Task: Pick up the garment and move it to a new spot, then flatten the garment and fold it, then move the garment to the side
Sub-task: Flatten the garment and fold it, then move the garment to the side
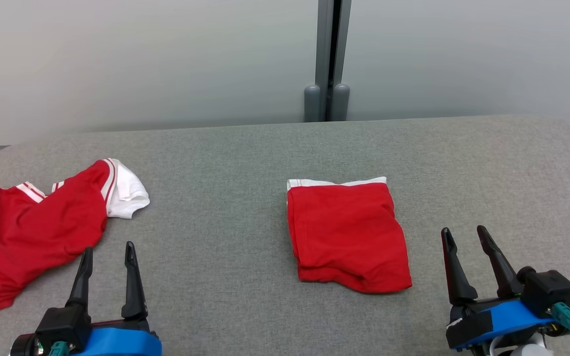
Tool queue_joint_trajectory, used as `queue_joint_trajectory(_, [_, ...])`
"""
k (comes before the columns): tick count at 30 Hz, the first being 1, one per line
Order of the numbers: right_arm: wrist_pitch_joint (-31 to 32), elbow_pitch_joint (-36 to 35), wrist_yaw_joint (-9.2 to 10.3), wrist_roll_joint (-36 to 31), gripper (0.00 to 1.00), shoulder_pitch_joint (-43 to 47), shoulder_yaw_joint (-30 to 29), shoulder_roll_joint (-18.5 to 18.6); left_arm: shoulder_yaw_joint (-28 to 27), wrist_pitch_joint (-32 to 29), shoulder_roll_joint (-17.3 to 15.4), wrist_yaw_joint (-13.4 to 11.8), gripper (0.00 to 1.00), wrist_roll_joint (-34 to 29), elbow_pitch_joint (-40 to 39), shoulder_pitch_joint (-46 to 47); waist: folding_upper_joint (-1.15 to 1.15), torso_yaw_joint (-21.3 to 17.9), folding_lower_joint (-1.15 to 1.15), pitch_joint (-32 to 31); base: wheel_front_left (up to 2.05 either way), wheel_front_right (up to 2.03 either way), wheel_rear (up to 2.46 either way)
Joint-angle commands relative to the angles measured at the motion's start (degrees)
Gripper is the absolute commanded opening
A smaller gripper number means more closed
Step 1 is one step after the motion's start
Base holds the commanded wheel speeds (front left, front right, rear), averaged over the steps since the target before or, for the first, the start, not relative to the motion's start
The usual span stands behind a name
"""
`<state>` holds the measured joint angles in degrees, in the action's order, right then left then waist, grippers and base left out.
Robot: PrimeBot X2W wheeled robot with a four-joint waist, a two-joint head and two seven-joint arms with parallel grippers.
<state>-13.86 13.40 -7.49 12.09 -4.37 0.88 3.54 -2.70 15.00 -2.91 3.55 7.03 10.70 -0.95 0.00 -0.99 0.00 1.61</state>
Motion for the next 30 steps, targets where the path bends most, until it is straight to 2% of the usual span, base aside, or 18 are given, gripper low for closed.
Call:
queue_joint_trajectory(1, [0.15, -0.39, -0.01, -0.6, 1.0, 1.06, -0.28, -0.27, 0.3, 0.27, 0.03, -0.21, 1.0, -0.25, -0.01, 0.23, 0.0, 0.18, 0.0, 0.05, 0.0, 0.0, 0.0])
queue_joint_trajectory(9, [0.57, 0.12, -0.01, -0.8, 1.0, -0.82, -1.3, -0.43, 0.32, 0.27, 0.04, -0.37, 1.0, -0.09, -0.32, 1.01, 0.0, 0.56, 0.0, 0.77, 0.0, 0.0, 0.0])
queue_joint_trajectory(19, [3.18, 1.4, -0.01, -3.1, 1.0, -12.05, -0.5, 0.72, 1.26, 0.27, 0.04, 0.1, 1.0, 0.36, -0.18, 4.28, 0.0, 2.24, 0.0, 4.92, 0.0, 0.0, 0.0])
queue_joint_trajectory(23, [4.8, 3.93, -0.01, -4.19, 1.0, -16.21, -0.18, 1.81, 2.28, 0.27, 0.04, -0.21, 1.0, 1.17, -0.12, 6.55, 0.0, 3.74, 0.0, 7.38, 0.0, 0.0, 0.0])
queue_joint_trajectory(30, [7.0, 12.34, -0.01, -5.53, 1.0, -20.47, -0.25, 3.2, 3.6, 0.27, 0.04, -0.72, 1.0, 2.51, 0.19, 9.23, 0.0, 5.75, 0.0, 11.12, 0.0, 0.0, 0.0])
